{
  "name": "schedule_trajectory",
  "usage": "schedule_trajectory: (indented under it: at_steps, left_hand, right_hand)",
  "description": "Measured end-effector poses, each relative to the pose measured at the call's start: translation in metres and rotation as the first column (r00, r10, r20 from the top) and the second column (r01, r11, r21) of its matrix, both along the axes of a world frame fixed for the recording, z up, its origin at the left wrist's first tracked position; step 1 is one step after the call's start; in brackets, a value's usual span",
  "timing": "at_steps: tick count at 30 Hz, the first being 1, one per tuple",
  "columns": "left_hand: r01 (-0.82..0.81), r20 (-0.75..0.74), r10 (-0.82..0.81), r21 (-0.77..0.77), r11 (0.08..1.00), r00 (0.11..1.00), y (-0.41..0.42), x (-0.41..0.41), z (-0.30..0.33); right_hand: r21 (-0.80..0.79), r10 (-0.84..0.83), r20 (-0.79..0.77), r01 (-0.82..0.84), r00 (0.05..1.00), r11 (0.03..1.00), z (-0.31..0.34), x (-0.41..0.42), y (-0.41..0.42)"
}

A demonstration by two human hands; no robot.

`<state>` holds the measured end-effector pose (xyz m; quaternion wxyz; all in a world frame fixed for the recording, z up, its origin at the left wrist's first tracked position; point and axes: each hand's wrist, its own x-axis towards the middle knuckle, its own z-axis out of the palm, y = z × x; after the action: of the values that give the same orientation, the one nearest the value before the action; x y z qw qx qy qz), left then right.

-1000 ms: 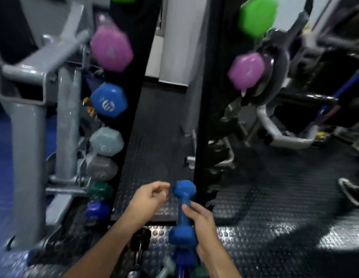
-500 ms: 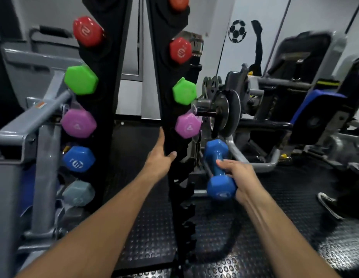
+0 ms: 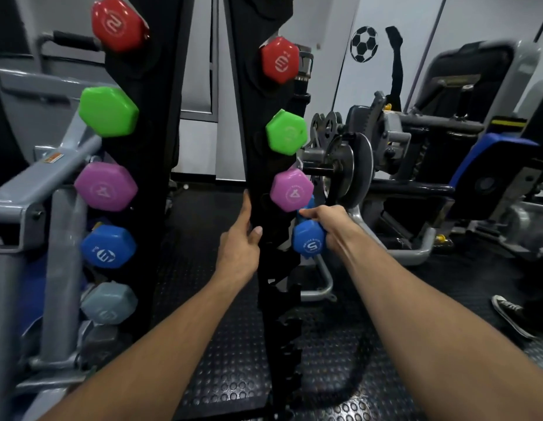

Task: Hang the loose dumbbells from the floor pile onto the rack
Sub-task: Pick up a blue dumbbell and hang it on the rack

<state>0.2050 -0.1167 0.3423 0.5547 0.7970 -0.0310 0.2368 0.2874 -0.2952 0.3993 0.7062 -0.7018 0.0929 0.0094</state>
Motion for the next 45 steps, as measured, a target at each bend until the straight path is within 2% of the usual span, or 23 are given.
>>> schedule_trajectory:
  at_steps: [6,9,12,15,19,25,28,32,35,37,40,45]
  left_hand:
    - [0.01,-0.033,-0.011,-0.011,1.0,0.999,0.002,-0.003,0.001]
    - [0.031,-0.038,-0.032,-0.037,0.999,0.999,0.003,0.0,0.001]
    - [0.056,-0.049,-0.061,-0.095,0.994,0.997,0.005,0.004,0.0]
    - [0.121,-0.074,-0.134,-0.151,0.981,0.988,0.006,0.007,-0.002]
    - [0.172,-0.094,-0.188,-0.16,0.972,0.978,0.009,0.008,-0.002]
    - [0.163,-0.117,-0.176,-0.111,0.98,0.977,0.009,0.007,-0.003]
    - [0.164,-0.123,-0.175,-0.091,0.982,0.977,0.009,0.004,0.0]
    - [0.13,-0.197,-0.134,-0.031,0.991,0.971,0.015,-0.014,-0.001]
    - [0.116,-0.239,-0.114,-0.008,0.993,0.964,0.024,-0.035,-0.014]
    - [0.1,-0.285,-0.102,-0.022,0.995,0.953,0.035,-0.051,-0.03]
    - [0.067,-0.35,-0.074,-0.033,0.997,0.934,0.053,-0.073,-0.066]
    - [0.027,-0.524,-0.044,-0.041,0.999,0.851,0.083,-0.119,-0.164]
  right_hand:
    - [-0.125,0.046,-0.033,-0.05,0.998,0.991,-0.002,0.001,0.005]
    - [-0.033,0.094,-0.016,-0.095,0.995,0.995,0.003,-0.001,0.001]
    - [0.076,0.259,-0.021,-0.257,0.966,0.964,0.012,-0.008,0.0]
    - [0.033,0.381,-0.069,-0.379,0.922,0.925,0.01,-0.016,0.0]
    - [-0.011,0.376,-0.106,-0.379,0.92,0.925,-0.001,-0.011,-0.002]
    - [0.019,0.39,-0.038,-0.39,0.92,0.921,-0.018,-0.002,-0.004]
    - [0.055,0.303,-0.003,-0.302,0.953,0.952,-0.024,-0.01,-0.005]
    - [0.051,0.062,0.106,-0.067,0.992,0.996,-0.034,-0.043,0.0]
    - [0.041,-0.139,0.21,0.133,0.968,0.99,-0.061,-0.074,-0.001]
    - [-0.012,-0.215,0.276,0.227,0.937,0.974,-0.086,-0.101,-0.001]
    - [-0.078,-0.23,0.268,0.259,0.936,0.963,-0.136,-0.136,0.002]
    - [-0.14,-0.181,0.08,0.191,0.98,0.972,-0.24,-0.193,0.021]
